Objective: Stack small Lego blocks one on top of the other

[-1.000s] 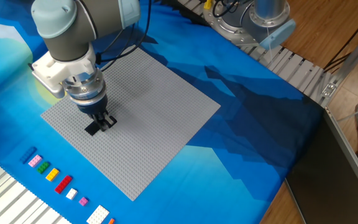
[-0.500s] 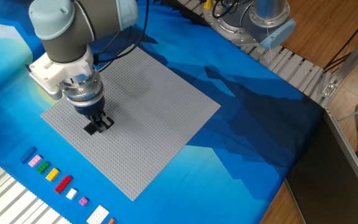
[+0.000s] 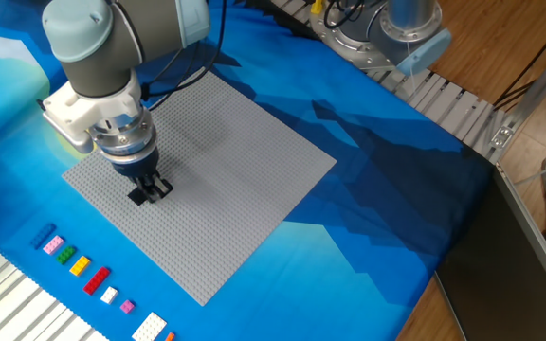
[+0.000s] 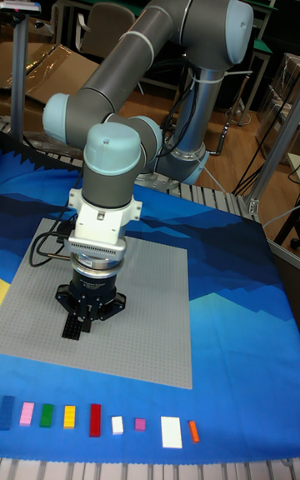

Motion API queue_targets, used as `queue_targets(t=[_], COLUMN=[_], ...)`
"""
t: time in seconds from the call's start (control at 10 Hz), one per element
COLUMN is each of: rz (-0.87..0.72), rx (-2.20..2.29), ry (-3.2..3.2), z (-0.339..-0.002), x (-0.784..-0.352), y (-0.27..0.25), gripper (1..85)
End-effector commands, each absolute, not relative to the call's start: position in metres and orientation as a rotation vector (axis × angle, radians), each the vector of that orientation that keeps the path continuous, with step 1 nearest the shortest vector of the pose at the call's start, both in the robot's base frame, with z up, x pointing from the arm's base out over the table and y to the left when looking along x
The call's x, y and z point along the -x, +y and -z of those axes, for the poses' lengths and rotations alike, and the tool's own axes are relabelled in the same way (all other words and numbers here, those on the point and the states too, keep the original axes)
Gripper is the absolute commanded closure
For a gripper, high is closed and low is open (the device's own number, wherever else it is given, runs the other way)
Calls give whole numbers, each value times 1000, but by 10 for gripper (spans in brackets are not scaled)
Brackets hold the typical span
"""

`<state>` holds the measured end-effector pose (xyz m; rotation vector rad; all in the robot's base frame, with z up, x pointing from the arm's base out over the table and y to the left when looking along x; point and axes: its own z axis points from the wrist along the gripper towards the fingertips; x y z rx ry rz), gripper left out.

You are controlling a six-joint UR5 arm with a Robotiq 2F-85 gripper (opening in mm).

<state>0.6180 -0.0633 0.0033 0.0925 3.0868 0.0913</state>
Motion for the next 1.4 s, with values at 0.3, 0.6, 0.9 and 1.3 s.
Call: queue_targets(t=[0.3,0.6,0.9,1.3], rz=[-61,-10,-16,-14], rx=[-107,-85,-61,-42], ry=[3107,3117,3129,3143], z=[-9,-10,-12,-13], x=[-616,-613,-610,-604], y=[-67,-76,-81,-86], gripper=[847,847,847,847])
